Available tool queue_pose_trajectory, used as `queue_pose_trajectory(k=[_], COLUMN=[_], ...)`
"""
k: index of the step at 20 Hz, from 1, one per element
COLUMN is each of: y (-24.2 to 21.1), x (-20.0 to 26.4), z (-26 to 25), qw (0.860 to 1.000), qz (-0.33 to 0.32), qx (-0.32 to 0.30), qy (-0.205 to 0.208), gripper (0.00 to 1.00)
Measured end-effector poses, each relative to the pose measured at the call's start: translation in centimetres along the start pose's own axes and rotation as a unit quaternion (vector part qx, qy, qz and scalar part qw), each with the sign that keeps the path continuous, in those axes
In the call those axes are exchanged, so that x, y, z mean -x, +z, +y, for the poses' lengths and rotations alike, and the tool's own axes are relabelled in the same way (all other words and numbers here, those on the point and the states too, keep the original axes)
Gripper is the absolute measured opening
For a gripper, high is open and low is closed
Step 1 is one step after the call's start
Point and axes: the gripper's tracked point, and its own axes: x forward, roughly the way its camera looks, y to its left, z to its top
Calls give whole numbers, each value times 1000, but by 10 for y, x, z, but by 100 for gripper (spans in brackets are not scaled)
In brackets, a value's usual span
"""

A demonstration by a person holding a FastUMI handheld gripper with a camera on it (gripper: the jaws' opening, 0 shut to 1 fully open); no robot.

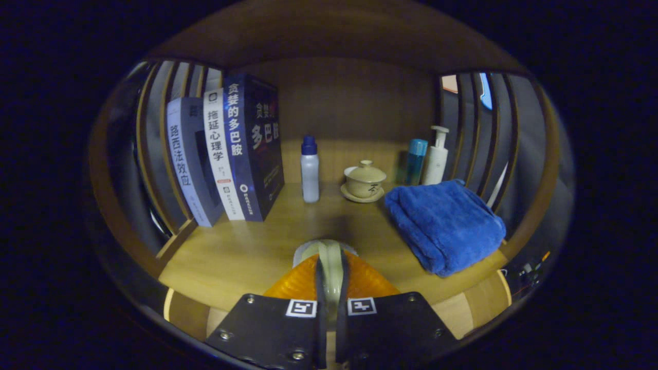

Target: Pull open the drawer, take out the items inside it, and place them on the countertop above the cabinet.

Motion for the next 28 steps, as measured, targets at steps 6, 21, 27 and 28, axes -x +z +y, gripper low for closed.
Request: queue_pose_trajectory(k=[6, 21, 27, 28], y=[15, 22, 49, 50], x=[-2, 17, 97, 111], z=[-24, -8, -21, -25], qw=[1000, 995, 991, 991], qz=[-14, -70, -118, -116], qx=[-5, -47, -57, -54], qy=[6, 54, 41, 36], gripper=[8, 78, 100, 99])
